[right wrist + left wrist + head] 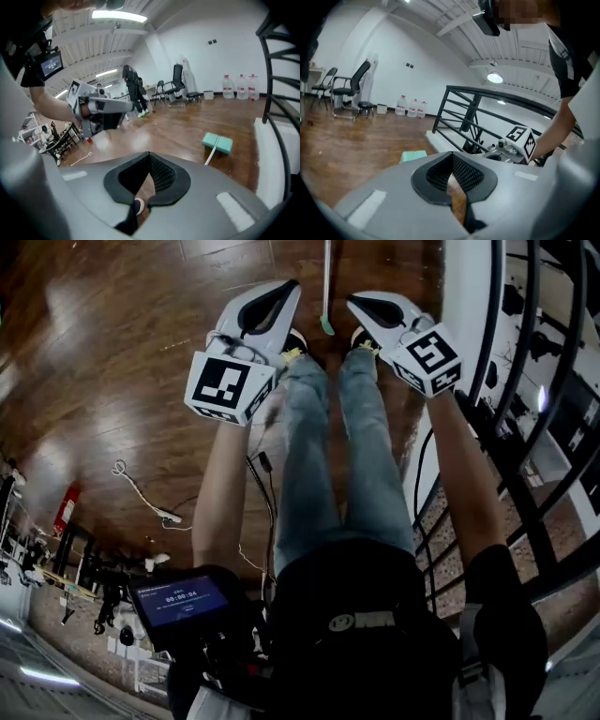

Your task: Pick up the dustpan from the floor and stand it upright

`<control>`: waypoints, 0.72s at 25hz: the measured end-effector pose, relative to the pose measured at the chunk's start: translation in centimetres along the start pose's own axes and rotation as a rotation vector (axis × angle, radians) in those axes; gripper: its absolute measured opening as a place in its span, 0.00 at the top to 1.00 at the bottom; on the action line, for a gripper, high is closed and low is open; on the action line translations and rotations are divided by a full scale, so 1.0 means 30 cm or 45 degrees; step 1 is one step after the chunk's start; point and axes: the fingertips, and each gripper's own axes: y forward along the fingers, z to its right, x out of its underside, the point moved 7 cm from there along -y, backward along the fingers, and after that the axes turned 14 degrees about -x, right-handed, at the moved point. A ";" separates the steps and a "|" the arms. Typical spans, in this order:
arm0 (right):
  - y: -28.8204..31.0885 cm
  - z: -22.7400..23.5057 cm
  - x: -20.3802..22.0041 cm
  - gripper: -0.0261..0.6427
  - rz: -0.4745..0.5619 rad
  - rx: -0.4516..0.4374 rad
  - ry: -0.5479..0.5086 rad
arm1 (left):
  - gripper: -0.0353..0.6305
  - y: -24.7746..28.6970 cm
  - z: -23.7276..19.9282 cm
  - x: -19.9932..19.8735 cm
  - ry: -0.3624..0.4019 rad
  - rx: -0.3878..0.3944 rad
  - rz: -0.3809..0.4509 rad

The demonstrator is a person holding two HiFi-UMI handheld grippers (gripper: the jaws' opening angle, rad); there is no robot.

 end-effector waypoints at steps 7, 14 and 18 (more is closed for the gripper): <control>-0.011 -0.141 -0.072 0.95 -0.146 -0.048 0.045 | 0.92 -0.130 0.022 -0.050 -0.132 -0.046 -0.065; -0.085 -0.228 -0.025 0.72 -0.331 -0.141 0.105 | 0.92 -0.230 0.107 -0.128 -0.187 0.027 -0.149; -0.040 -0.323 0.073 0.67 -0.643 -0.283 -0.189 | 0.92 -0.277 0.123 -0.157 -0.180 0.050 -0.148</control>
